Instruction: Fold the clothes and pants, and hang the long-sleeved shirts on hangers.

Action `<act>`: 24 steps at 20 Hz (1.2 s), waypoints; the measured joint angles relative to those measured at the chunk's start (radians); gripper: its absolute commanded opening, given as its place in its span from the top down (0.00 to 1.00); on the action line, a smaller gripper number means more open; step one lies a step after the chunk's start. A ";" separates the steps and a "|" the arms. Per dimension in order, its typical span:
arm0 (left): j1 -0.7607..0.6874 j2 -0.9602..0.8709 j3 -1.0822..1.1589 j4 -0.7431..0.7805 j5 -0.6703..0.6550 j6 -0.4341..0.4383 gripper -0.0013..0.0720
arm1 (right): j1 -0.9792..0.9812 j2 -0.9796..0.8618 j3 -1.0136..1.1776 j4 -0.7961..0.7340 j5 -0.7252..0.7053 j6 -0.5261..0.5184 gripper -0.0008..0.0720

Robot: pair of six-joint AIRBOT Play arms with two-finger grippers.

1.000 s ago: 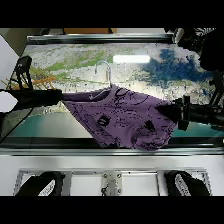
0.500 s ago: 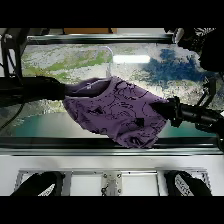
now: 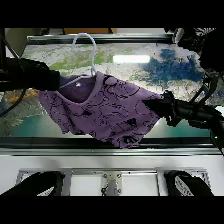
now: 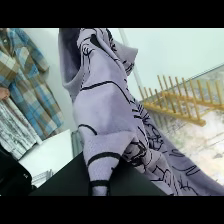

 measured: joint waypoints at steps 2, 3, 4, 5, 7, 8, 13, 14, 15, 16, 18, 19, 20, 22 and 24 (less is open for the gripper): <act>-0.058 0.001 -0.005 0.022 0.000 -0.027 0.96 | 0.004 0.006 0.008 0.011 -0.016 0.013 0.97; -0.082 0.006 -0.016 0.029 0.006 -0.045 0.96 | 0.005 0.008 0.011 0.013 -0.021 0.019 0.97; -0.103 0.014 -0.032 0.035 0.011 -0.061 0.96 | 0.006 0.010 0.013 0.015 -0.026 0.024 0.97; -0.122 0.024 -0.055 0.038 0.015 -0.077 0.96 | 0.006 0.010 0.014 0.016 -0.028 0.028 0.97; -0.147 0.044 -0.107 0.043 0.023 -0.102 0.96 | 0.011 0.012 0.015 0.019 -0.035 0.031 0.97; -0.155 0.055 -0.134 0.043 0.029 -0.110 0.90 | 0.013 0.012 0.016 0.019 -0.036 0.032 0.97; -0.171 0.114 -0.196 0.041 0.105 -0.137 0.24 | 0.020 0.012 0.016 0.020 -0.042 0.038 0.97; -0.172 0.131 -0.200 0.042 0.125 -0.144 0.24 | 0.021 0.012 0.016 0.020 -0.042 0.038 0.97; -0.173 0.150 -0.203 0.042 0.146 -0.153 0.24 | 0.021 0.012 0.016 0.021 -0.042 0.038 0.97; -0.174 0.166 -0.205 0.043 0.159 -0.157 0.24 | 0.021 0.012 0.016 0.027 -0.042 0.038 0.97; -0.174 0.196 -0.208 0.047 0.179 -0.171 0.25 | 0.021 0.012 0.016 0.042 -0.042 0.038 0.97; -0.174 0.209 -0.209 0.048 0.187 -0.175 0.46 | 0.021 0.012 0.016 0.052 -0.042 0.037 0.97; -0.174 0.219 -0.209 0.050 0.190 -0.177 0.73 | 0.021 0.012 0.016 0.064 -0.042 0.033 0.97; -0.174 0.233 -0.210 0.052 0.197 -0.180 0.96 | 0.019 0.014 0.016 0.094 -0.049 0.027 0.97; -0.174 0.240 -0.210 0.070 0.201 -0.180 0.96 | 0.005 0.022 0.024 0.124 -0.076 0.013 0.97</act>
